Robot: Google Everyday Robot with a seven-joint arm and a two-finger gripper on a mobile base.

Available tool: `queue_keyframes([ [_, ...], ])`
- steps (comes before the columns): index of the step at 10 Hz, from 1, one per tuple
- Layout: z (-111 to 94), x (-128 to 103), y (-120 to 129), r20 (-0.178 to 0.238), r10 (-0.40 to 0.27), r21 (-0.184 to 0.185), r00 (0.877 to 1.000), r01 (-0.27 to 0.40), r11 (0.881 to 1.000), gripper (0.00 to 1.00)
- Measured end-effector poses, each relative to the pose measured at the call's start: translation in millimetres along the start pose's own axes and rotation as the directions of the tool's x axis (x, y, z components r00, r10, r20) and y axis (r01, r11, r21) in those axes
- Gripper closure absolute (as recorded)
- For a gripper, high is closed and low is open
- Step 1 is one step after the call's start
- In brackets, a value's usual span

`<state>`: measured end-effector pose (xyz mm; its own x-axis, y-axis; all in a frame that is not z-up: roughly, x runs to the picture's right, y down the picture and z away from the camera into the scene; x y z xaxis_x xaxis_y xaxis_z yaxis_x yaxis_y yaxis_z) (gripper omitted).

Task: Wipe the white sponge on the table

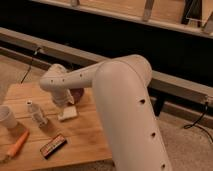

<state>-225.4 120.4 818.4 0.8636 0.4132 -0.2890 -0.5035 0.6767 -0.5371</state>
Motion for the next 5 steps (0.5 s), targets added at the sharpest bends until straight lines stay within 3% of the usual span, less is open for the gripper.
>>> queue_keyframes([
  [5,19.1,-11.8,6.9,-0.043,-0.083,-0.003,0.996,0.083,0.997,0.35],
])
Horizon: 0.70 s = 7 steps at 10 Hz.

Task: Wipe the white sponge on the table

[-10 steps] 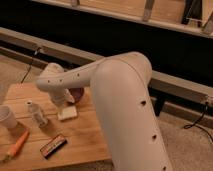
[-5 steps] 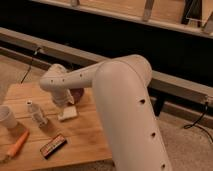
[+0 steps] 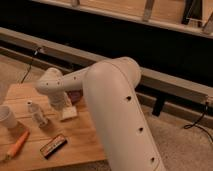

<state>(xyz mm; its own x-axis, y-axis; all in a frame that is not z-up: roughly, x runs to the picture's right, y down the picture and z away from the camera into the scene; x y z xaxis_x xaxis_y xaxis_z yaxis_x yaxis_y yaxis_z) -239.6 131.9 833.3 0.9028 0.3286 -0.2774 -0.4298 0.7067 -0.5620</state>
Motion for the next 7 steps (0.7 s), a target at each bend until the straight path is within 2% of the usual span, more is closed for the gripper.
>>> queue_keyframes([
  [7,13.6,1.8,-15.5,-0.018,-0.019,-0.013,1.000,0.018,1.000,0.35],
])
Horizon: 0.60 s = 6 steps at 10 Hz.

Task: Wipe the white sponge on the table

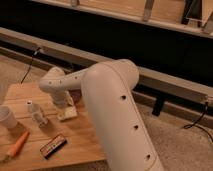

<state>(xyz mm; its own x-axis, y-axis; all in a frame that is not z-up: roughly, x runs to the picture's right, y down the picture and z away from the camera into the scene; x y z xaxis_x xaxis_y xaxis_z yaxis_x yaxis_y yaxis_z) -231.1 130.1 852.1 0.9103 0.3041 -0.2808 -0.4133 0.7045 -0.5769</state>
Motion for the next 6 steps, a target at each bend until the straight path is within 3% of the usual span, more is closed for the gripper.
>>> queue_keyframes([
  [6,11.4,-9.5,5.9,-0.011,-0.071,-0.030,0.997,0.071,0.997,0.35],
])
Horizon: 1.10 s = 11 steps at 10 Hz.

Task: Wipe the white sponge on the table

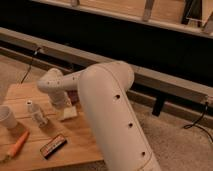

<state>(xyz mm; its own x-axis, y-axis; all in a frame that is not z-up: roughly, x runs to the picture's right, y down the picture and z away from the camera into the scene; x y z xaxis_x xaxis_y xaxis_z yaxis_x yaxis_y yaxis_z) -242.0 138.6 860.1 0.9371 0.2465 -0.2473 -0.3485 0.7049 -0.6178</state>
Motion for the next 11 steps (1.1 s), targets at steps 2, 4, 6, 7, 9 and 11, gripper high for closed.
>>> queue_keyframes([
  [2,3.6,2.1,-3.3,-0.004,-0.012,-0.008,1.000,0.012,1.000,0.35],
  [4,4.8,1.1,-5.7,0.000,-0.016,-0.014,1.000,0.016,1.000,0.35],
  [6,5.3,-0.9,-6.8,0.004,-0.028,-0.014,1.000,0.028,1.000,0.35],
  [7,6.4,-1.8,-5.7,0.003,-0.048,-0.015,0.999,0.048,0.999,0.35],
  [9,7.7,-2.6,-1.9,-0.004,-0.086,-0.021,0.996,0.086,0.996,0.35],
  [11,8.9,-0.8,2.5,-0.012,-0.140,-0.038,0.990,0.139,0.990,0.35],
])
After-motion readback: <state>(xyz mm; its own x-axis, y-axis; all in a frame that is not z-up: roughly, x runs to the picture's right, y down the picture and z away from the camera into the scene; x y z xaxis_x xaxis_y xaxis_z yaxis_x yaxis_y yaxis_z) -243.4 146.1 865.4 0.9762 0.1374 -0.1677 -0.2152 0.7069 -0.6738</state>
